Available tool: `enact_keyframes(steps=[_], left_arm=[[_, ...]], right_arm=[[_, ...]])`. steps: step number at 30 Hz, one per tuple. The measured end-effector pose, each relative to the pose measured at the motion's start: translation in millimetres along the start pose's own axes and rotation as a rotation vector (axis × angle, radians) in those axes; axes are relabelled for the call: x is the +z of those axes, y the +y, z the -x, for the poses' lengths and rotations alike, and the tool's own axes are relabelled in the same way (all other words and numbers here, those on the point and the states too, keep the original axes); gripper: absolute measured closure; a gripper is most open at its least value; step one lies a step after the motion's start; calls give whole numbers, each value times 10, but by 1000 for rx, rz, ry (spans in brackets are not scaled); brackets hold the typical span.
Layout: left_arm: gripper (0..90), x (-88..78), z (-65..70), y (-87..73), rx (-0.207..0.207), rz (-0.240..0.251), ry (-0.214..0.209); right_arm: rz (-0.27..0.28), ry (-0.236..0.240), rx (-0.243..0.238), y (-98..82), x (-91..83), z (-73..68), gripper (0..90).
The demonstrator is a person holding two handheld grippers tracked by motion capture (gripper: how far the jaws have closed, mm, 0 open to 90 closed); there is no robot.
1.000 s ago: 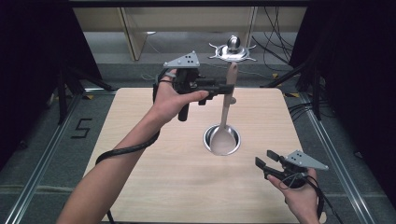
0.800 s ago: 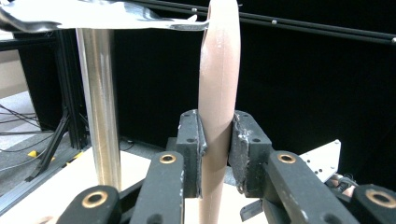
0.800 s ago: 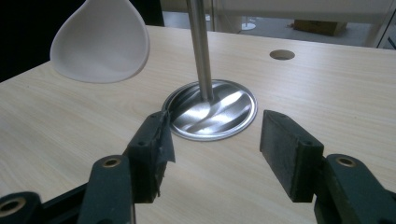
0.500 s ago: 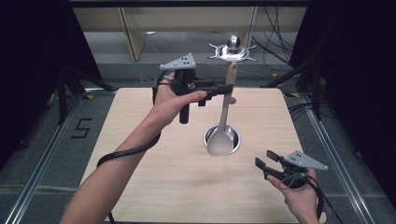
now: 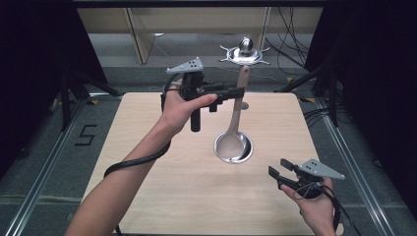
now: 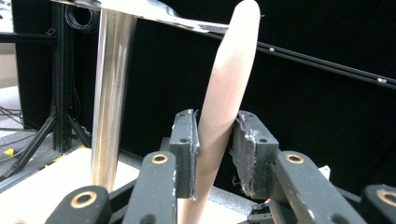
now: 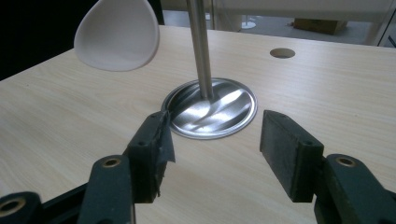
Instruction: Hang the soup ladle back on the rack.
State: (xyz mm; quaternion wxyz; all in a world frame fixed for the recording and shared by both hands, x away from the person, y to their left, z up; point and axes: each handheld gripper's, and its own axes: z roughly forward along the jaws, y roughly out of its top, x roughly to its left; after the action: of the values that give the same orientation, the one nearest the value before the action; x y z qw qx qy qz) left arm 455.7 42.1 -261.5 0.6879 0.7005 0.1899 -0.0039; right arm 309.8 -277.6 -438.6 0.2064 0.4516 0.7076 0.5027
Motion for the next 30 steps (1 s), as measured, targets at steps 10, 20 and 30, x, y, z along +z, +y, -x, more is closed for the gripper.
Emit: enact_keyframes(steps=[10,20,30], left_arm=[[674,5,-3,-19,-25,18,2],[654,-3,-22,-42,-51,33,3],[657,-15,-56,-52,-65,41,28]], right_arm=[[8,4,-4,-7,14,7,434],[-9,1,3,-8,8,-3,434],[-20,2,-3,-10,7,-2,434]])
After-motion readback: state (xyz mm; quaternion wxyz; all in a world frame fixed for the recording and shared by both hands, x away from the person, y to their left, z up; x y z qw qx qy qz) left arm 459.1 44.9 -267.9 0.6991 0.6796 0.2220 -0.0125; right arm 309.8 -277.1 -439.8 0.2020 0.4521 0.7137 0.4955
